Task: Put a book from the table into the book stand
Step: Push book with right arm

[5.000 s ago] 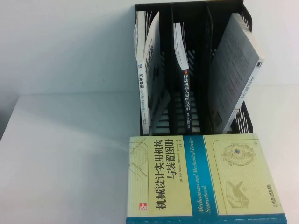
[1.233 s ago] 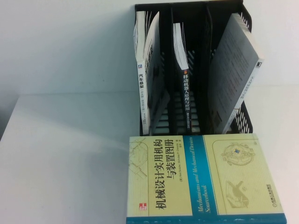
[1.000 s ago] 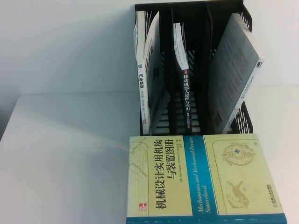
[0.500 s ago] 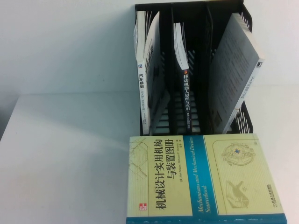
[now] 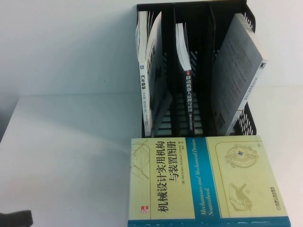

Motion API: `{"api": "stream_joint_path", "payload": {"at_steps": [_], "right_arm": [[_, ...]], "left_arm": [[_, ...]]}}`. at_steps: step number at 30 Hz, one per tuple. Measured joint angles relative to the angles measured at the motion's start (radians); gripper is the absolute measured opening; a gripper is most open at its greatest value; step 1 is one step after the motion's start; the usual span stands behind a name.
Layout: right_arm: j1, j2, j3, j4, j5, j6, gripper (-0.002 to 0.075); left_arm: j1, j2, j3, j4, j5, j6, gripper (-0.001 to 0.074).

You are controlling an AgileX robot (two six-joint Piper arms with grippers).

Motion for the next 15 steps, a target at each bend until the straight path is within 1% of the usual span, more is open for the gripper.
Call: {"api": "stream_joint_path", "payload": {"at_steps": [3,6,10,15], "right_arm": [[0.000,0.035,0.046,0.002,-0.010,0.000,-0.0003],[0.000,0.075,0.116,0.018,-0.017,-0.002,-0.0003],[0.000,0.139,0.200,0.031,-0.034,-0.052,-0.0003],[0.000,0.240,0.221,0.043,-0.116,-0.090,-0.0003]], "left_arm": [[0.000,0.061,-0.047,-0.014,-0.044,0.053,-0.0004],[0.000,0.084,-0.058,-0.079,-0.073,0.077,-0.0004],[0.000,0.105,-0.058,-0.128,-0.110,0.106,-0.0004],[0.000,0.125,-0.058,-0.171,-0.215,0.138,-0.0004]]}}
